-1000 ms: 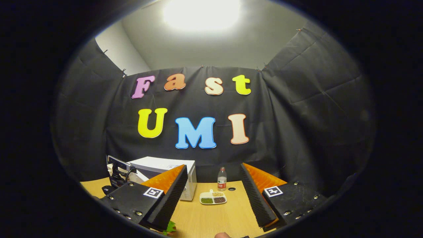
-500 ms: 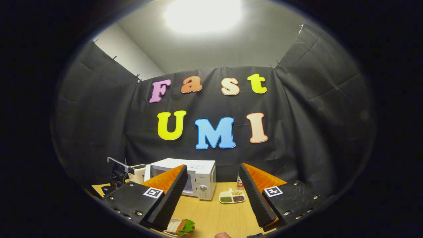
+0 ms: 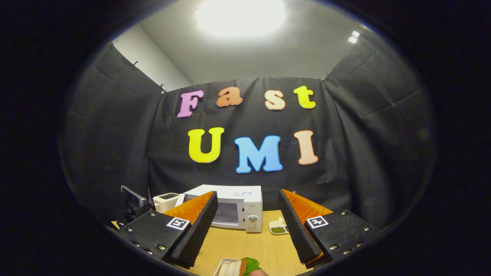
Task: Open the microwave oven with the left hand, put the food in, and close the microwave oven.
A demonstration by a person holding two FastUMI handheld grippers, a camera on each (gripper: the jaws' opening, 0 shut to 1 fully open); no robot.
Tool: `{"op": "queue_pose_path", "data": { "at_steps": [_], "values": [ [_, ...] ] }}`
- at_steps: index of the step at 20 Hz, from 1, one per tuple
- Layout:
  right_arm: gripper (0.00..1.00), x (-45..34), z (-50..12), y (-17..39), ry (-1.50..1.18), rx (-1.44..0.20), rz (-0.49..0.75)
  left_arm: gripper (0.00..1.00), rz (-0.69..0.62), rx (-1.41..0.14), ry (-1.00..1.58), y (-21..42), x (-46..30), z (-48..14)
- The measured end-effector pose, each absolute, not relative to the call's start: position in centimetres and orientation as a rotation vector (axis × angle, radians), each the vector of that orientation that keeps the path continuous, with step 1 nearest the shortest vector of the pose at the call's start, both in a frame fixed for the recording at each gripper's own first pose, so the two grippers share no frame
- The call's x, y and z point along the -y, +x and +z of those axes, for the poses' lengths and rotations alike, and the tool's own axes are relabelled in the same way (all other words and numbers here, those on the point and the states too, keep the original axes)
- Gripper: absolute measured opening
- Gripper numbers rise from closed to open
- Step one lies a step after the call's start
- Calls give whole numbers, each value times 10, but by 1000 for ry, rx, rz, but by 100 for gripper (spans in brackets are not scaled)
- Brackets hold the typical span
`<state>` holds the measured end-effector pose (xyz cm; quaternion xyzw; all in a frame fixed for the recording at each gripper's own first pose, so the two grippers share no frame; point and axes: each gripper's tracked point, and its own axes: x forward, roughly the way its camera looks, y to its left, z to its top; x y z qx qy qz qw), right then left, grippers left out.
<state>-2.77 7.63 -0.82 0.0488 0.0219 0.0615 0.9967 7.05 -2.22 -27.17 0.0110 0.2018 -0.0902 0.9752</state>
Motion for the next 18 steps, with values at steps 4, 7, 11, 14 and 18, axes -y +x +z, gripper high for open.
{"op": "queue_pose_path", "data": {
  "at_steps": [4,7,11,14,18],
  "values": [
    [95,-105,-10,-33,107,-53,87,8,-229,-406,22,66,-3,-272],
    [95,-120,-14,-38,114,-61,59,8,-247,-401,24,62,-25,-274],
    [95,-127,-15,-41,105,-62,22,11,-250,-397,45,62,-55,-275],
    [95,-123,-14,-39,105,-68,5,19,-222,-418,17,57,-75,-278],
    [95,-113,-18,-28,84,-92,26,54,-179,-386,-42,38,-90,-257]
  ]
}}
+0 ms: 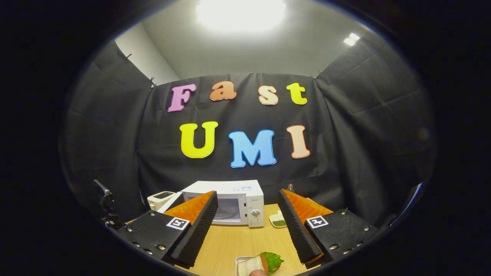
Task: Open the microwave oven with the left hand, put the food in, and close the microwave oven.
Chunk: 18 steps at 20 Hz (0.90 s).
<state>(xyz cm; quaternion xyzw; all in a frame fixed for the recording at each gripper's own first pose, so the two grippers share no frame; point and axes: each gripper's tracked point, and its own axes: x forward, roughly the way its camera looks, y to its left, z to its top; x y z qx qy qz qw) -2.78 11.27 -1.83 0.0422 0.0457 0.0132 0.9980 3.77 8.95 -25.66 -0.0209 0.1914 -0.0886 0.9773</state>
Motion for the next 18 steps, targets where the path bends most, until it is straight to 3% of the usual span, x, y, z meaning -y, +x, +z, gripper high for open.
{"op": "queue_pose_path", "data": {
  "at_steps": [2,3,6,13,18],
  "values": [
    [95,-109,-27,-20,77,-122,53,95,-162,-350,-40,20,-92,-231],
    [95,-106,-32,-15,84,-138,66,100,-160,-325,-38,14,-88,-215],
    [95,-97,-59,-6,125,-225,92,94,-166,-247,-33,2,-71,-164],
    [96,-86,-134,-2,188,-475,191,99,-122,-97,-93,-7,-50,-68],
    [96,-82,-190,-15,262,-667,238,98,-100,-61,-123,-10,-45,-39]
  ]
}}
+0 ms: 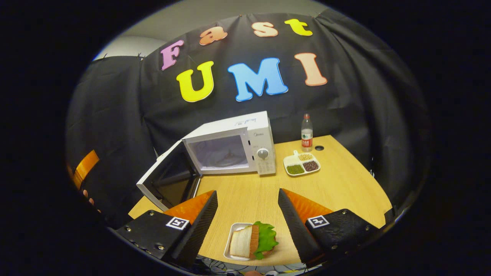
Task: Open the microwave oven with the left hand, put the food in, and close the microwave oven.
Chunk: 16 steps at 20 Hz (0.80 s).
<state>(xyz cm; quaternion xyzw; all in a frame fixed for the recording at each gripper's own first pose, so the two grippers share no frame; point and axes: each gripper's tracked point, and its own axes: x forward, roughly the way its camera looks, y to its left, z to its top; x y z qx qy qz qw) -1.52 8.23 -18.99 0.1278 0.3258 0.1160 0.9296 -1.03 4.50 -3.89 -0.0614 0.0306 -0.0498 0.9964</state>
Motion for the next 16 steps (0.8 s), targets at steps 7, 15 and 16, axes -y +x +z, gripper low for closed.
{"op": "queue_pose_path", "data": {
  "at_steps": [7,15,16],
  "values": [
    [96,-80,-240,-34,304,-860,292,98,-62,-28,-89,-19,-36,-16],
    [99,-85,-290,-61,412,-1085,362,98,-12,-19,-52,-30,-25,-6],
    [99,-86,-294,-64,425,-1110,369,98,1,-19,-52,-32,-24,-5]
  ]
}}
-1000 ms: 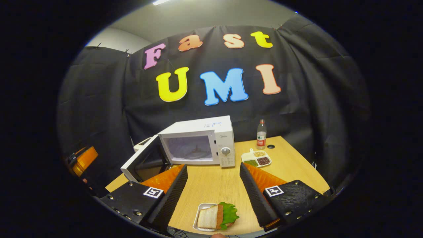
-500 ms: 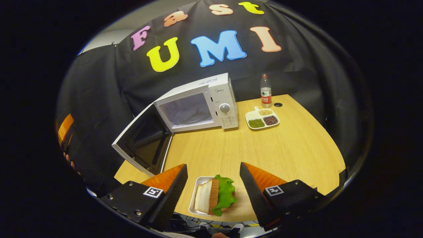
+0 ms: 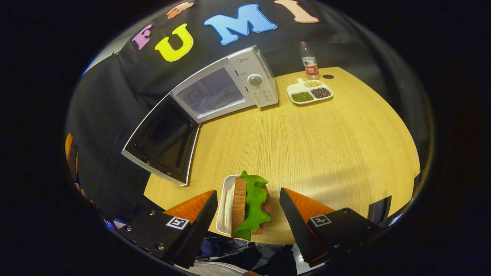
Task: Open the microwave oven with the left hand, put the food in, and close the microwave oven.
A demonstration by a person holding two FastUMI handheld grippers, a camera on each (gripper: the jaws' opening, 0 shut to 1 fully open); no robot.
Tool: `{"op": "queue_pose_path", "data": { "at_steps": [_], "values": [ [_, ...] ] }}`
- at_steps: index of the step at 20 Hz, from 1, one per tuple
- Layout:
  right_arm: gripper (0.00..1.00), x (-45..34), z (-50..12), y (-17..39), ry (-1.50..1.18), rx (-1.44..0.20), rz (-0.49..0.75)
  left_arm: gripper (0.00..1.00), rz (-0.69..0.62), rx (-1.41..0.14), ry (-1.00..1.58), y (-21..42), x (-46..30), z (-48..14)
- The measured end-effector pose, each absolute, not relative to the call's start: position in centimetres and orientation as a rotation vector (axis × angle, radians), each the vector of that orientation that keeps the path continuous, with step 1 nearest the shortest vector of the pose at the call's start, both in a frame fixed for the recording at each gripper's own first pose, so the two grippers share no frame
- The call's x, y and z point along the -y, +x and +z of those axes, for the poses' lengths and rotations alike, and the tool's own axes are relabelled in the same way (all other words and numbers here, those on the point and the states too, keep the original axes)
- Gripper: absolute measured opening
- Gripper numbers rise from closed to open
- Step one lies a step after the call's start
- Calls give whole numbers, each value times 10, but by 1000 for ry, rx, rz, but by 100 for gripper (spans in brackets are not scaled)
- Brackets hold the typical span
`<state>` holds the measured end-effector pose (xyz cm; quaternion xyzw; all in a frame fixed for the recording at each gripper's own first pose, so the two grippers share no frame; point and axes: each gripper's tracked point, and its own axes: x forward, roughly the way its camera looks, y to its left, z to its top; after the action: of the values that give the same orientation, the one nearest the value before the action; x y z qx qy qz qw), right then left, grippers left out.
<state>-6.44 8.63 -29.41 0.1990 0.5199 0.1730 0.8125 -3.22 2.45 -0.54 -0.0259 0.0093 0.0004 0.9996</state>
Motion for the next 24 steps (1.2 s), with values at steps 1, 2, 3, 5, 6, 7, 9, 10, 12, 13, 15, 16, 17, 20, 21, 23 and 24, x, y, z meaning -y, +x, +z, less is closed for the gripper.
{"op": "queue_pose_path", "data": {
  "at_steps": [1,2,3,5,6,7,9,10,12,13,15,16,17,20,21,23,24],
  "values": [
    [98,-88,-298,-66,441,-1134,377,96,12,-19,-52,-35,-24,-6],
    [98,-91,-301,-70,463,-1155,389,96,27,-18,-52,-38,-24,-6],
    [98,-94,-306,-71,490,-1177,397,97,40,-18,-52,-41,-23,-6],
    [96,-101,-311,-78,546,-1229,424,97,70,-24,-53,-46,-23,-8],
    [93,-104,-311,-80,575,-1248,433,98,87,-31,-51,-50,-24,-9],
    [69,-111,-314,-82,589,-1266,445,98,101,-34,-47,-54,-25,-10],
    [66,-108,-316,-89,582,-1306,462,98,121,-29,-39,-61,-29,-8],
    [56,-112,-314,-88,607,-1305,462,98,128,-27,-33,-61,-31,-8],
    [49,-112,-311,-88,604,-1314,470,94,144,-24,-25,-61,-37,-4],
    [34,-111,-309,-89,582,-1311,483,94,148,-17,-28,-57,-39,-3],
    [28,-111,-304,-86,543,-1291,501,99,151,-5,-34,-51,-43,-1],
    [34,-112,-298,-85,546,-1275,503,96,149,1,-36,-48,-46,0],
    [34,-112,-292,-82,556,-1263,505,97,145,9,-38,-43,-47,0],
    [34,-117,-273,-70,590,-1229,487,98,120,19,-41,-27,-51,-2],
    [34,-119,-266,-63,595,-1209,482,94,112,24,-41,-19,-54,-3],
    [34,-124,-254,-48,602,-1166,461,96,95,32,-55,-7,-58,-4],
    [34,-129,-248,-40,613,-1143,451,99,83,35,-66,-1,-60,-4]
  ]
}}
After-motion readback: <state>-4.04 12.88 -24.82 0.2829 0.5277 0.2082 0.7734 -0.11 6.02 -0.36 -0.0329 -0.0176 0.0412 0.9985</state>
